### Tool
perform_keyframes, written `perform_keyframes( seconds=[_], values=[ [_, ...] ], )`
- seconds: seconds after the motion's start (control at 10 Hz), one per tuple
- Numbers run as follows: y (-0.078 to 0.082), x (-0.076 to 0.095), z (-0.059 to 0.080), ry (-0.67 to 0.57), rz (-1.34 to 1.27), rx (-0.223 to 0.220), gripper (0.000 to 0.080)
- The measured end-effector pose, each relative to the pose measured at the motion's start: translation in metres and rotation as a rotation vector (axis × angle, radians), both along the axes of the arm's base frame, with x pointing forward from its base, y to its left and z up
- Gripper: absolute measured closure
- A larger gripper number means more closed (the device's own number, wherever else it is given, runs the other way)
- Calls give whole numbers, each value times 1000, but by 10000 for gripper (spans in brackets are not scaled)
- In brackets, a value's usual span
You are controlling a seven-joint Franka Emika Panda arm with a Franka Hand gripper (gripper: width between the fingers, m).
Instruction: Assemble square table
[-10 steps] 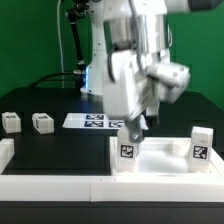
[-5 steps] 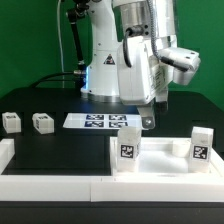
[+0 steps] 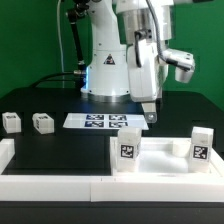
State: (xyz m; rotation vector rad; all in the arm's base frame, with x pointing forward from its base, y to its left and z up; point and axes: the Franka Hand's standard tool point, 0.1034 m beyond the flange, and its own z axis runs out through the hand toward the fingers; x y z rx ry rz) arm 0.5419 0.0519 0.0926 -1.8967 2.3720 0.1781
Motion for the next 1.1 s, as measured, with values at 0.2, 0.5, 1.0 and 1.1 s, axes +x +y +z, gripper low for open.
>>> perform_keyframes(
  seconds=[0.2, 0.5, 1.0, 1.1],
  values=[
    [3, -8, -3, 33, 24, 2, 151],
    [3, -8, -5, 34, 26, 3, 151],
    [-2, -54, -52, 13, 163, -70, 151],
    [-1, -58, -63, 24, 171, -81, 151]
  ],
)
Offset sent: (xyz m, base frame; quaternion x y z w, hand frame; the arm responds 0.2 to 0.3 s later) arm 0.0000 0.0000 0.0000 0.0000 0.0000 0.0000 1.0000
